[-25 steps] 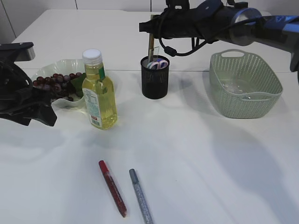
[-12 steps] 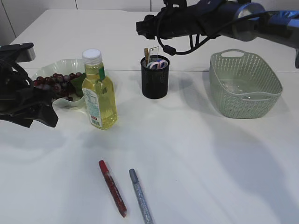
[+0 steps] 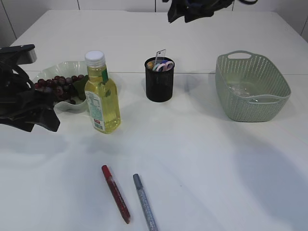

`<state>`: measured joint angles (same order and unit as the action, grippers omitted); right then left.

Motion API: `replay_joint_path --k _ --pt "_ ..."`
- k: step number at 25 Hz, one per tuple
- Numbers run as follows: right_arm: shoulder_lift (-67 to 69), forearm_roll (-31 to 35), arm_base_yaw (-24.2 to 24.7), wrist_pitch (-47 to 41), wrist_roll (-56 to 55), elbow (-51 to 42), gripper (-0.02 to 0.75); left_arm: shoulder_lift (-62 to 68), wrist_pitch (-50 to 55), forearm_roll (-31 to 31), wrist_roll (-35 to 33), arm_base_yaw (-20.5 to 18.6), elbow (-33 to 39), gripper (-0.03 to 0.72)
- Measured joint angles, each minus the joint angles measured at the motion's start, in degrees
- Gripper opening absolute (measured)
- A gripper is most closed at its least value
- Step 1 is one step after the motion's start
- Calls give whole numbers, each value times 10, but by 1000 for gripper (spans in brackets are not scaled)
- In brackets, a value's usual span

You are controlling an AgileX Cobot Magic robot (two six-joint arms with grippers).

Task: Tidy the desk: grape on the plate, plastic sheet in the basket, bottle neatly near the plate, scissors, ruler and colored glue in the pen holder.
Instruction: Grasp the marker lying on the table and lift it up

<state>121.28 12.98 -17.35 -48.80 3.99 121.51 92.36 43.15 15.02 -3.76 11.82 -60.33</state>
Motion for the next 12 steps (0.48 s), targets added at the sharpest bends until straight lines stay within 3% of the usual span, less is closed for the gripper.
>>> replay_joint_path --k 5,12 --pt "-80 -27 -8 -86 -29 -12 364 0 11 0 0 0 0 457" --pt "-174 -50 -67 -141 -40 -166 355 0 30 0 1 0 0 457"
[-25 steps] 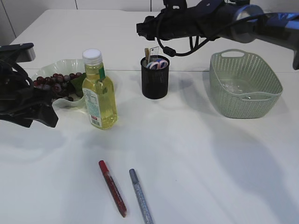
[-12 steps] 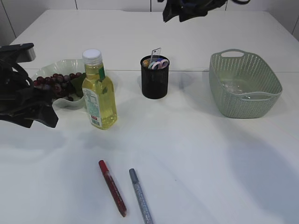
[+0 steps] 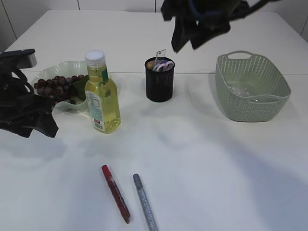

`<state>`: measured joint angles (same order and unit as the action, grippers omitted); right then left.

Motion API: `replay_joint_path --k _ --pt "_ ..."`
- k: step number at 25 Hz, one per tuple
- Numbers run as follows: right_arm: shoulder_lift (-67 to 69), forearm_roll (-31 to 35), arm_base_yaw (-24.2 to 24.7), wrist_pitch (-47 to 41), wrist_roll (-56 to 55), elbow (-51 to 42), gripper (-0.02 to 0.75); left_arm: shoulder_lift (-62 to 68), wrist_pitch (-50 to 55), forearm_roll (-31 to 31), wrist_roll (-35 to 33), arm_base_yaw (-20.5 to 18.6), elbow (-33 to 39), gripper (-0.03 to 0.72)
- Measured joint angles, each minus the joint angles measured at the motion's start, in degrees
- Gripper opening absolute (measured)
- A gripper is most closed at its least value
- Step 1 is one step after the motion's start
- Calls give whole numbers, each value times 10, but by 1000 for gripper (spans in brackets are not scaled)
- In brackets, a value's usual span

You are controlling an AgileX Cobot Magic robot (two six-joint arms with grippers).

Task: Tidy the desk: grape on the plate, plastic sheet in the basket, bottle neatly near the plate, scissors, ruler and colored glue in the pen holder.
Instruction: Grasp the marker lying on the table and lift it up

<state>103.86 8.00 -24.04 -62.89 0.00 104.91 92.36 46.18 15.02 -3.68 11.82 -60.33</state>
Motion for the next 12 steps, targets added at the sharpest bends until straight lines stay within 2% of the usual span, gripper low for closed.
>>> replay_joint_path --k 6,12 --pt "-7 -6 -67 -25 -32 -120 354 0 6 0 0 0 0 456" --pt "16 -9 -112 -27 -98 -143 354 0 -5 2 3 0 42 456"
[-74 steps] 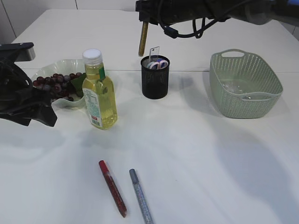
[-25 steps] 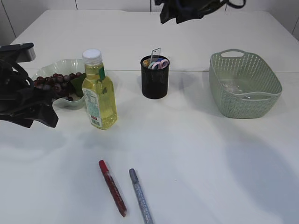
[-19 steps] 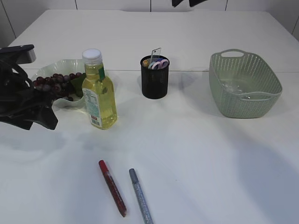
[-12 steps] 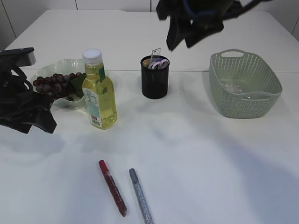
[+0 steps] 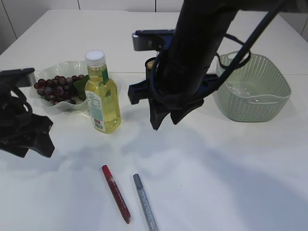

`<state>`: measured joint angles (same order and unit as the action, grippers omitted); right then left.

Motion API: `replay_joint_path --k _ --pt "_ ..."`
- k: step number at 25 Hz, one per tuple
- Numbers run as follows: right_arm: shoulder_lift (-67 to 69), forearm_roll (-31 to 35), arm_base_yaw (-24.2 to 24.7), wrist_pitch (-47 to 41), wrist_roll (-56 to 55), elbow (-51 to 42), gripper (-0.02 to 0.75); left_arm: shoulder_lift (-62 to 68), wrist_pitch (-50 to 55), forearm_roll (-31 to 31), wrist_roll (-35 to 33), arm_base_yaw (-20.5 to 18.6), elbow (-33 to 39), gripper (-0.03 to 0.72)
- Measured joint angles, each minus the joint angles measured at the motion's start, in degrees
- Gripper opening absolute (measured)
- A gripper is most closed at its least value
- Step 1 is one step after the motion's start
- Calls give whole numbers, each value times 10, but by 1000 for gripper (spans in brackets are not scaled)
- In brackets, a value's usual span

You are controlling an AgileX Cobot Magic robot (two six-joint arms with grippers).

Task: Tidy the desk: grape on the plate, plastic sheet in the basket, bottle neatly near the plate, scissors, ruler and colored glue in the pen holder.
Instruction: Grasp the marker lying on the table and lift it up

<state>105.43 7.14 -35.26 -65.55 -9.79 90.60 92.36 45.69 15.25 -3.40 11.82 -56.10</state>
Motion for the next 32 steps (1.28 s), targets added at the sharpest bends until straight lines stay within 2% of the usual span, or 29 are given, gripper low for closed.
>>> replay_joint_path --k 4,10,16,32 --pt "38 -2 -31 0 -27 0 354 -9 -13 5 0 0 44 456" --pt "114 -2 -70 6 -48 0 354 -16 -15 0 0 0 48 448" --pt "162 -4 -72 29 -65 0 354 -37 -16 -9 1 0 48 445" --pt "183 -4 -84 89 -115 0 354 -40 -21 -8 1 0 48 435"
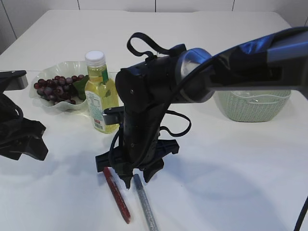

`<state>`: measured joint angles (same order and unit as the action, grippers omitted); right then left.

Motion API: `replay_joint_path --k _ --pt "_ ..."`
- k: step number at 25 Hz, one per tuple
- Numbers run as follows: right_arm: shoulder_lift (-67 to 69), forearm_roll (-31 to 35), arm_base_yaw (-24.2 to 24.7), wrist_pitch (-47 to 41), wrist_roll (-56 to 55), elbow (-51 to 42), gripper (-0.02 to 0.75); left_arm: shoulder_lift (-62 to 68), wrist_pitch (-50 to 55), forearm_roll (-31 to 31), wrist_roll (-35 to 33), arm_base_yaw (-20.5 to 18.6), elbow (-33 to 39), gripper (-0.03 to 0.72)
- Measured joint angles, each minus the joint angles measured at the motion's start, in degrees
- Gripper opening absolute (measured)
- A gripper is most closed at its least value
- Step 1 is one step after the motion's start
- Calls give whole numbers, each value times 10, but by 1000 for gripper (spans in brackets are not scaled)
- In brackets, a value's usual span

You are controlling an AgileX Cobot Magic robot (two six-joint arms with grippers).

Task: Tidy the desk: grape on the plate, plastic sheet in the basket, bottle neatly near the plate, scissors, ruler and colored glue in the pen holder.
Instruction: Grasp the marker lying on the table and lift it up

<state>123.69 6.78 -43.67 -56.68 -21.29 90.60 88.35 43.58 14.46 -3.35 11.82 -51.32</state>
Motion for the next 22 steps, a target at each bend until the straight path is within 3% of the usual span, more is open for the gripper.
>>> replay_joint_path --k 18,22 --pt "31 -6 0 4 -11 0 354 0 -3 3 1 0 0 435" --pt "31 -6 0 4 -11 0 307 0 -3 3 1 0 0 435"
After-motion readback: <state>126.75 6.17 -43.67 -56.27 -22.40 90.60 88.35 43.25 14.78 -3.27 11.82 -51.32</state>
